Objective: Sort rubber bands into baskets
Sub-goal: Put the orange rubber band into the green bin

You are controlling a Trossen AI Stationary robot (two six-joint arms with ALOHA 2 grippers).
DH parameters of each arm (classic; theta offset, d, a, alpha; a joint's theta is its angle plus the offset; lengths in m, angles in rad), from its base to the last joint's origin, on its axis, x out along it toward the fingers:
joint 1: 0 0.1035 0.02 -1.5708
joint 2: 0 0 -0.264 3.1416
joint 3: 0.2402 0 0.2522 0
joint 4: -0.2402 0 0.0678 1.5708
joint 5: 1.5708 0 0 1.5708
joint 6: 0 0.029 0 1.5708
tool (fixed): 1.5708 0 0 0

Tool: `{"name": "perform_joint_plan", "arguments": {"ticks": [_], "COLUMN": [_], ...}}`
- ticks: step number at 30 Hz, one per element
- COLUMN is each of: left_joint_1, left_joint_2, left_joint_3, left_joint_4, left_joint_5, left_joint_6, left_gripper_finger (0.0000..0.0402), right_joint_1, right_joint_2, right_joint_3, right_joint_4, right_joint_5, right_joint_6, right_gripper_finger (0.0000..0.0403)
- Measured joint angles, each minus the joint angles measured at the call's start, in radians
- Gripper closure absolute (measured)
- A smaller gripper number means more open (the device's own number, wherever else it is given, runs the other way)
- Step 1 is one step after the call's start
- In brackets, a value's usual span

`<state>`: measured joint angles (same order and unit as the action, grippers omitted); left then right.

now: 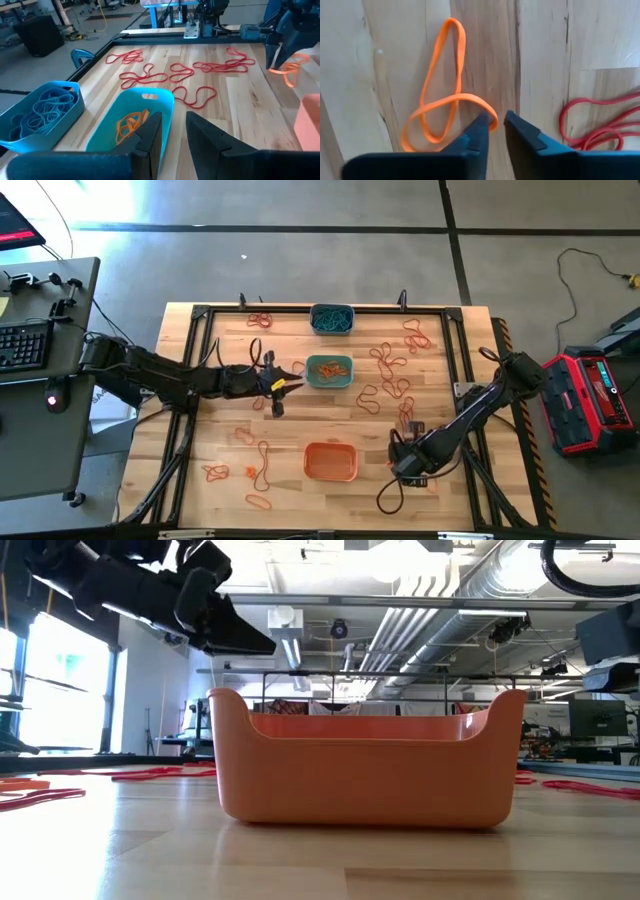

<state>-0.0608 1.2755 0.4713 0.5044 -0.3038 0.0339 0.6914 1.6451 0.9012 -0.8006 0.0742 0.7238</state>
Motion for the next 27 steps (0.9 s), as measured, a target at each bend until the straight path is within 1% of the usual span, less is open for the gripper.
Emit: {"name": "perform_joint_plan", "arguments": {"ticks": [4,7,10,13,18,19,25,27], "left_joint_1": [0.0,0.0,0.0,0.0,0.0,0.0,0.0,0.0], "left_joint_2": [0.0,0.0,0.0,0.0,0.0,0.0,0.0,0.0], "left_joint_3": [-0.006,-0.006,-0.006,-0.006,-0.006,-0.006,-0.006,-0.006], "left_joint_4": [0.002,0.004,0.004,0.003,0.003,0.003,0.019,0.025], "left_joint_5": [0.0,0.0,0.0,0.0,0.0,0.0,-0.019,-0.018], "left_joint_6": [-0.007,-0.007,-0.007,-0.006,-0.005,-0.005,-0.013,-0.012], "left_gripper_finger": [0.0323,0.0323,0.0323,0.0323,0.0323,0.0323,0.0323,0.0323], "right_joint_1": [0.0,0.0,0.0,0.0,0.001,0.001,-0.027,-0.044], "right_joint_2": [0.0,0.002,0.022,0.052,0.061,0.061,0.063,0.063], "right_joint_3": [0.0,0.0,0.0,0.005,0.02,0.027,0.061,0.061], "right_joint_4": [0.0,0.003,0.005,0.01,0.002,-0.008,-0.023,-0.025], "right_joint_5": [-0.001,-0.001,-0.002,-0.024,-0.023,-0.019,0.032,0.067], "right_joint_6": [-0.016,-0.025,-0.049,-0.074,-0.096,-0.101,-0.141,-0.149], "right_gripper_finger": [0.0301,0.0295,0.0308,0.0331,0.0389,0.0396,0.0401,0.04]}}
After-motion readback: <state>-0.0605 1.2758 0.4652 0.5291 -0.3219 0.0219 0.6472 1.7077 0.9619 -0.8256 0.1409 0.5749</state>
